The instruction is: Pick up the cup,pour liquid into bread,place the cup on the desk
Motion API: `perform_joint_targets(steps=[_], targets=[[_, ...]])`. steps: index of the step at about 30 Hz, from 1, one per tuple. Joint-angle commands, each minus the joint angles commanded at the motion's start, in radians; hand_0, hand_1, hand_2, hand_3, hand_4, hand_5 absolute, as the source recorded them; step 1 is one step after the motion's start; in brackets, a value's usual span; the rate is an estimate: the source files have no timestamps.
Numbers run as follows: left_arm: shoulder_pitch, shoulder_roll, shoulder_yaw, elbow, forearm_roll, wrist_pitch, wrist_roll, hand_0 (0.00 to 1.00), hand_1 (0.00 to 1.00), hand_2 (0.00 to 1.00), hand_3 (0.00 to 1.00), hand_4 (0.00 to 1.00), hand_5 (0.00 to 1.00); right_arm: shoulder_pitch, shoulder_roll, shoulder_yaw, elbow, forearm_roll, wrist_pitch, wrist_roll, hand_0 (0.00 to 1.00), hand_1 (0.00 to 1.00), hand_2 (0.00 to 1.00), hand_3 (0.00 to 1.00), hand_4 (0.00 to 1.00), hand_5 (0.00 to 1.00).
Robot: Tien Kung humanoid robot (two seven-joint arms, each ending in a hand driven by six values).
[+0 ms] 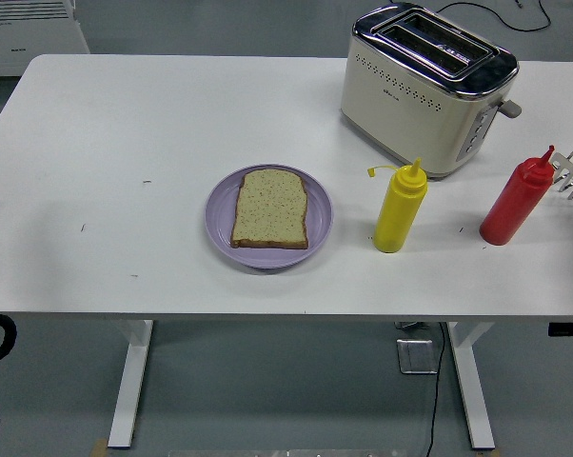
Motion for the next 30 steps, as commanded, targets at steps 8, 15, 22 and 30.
perform_joint_targets(steps=[8,15,22,30], targets=[[-0.001,0.001,0.005,-0.001,0.001,-0.002,0.000,0.843,0.853,0.877,0.802,0.615,0.998,-0.002,0.000,0.000,0.001,0.002,0.000,-0.001,0.791,0.735,0.745,0.756,0.604,0.769],[-0.002,0.003,0.010,-0.001,0.000,-0.003,0.000,0.843,0.853,0.877,0.803,0.618,0.998,-0.001,0.002,0.002,0.000,0.001,0.000,-0.002,0.791,0.732,0.745,0.756,0.602,0.770],[-0.001,0.004,0.013,-0.001,0.000,-0.003,-0.001,0.843,0.853,0.877,0.802,0.616,0.998,-0.001,0.003,0.003,0.000,0.002,0.000,-0.001,0.791,0.732,0.743,0.755,0.600,0.770],[0.001,0.004,0.015,0.000,-0.002,-0.001,-0.002,0.843,0.852,0.877,0.802,0.620,0.998,-0.004,0.005,-0.001,-0.002,0.005,0.000,0.000,0.787,0.730,0.742,0.754,0.598,0.770]])
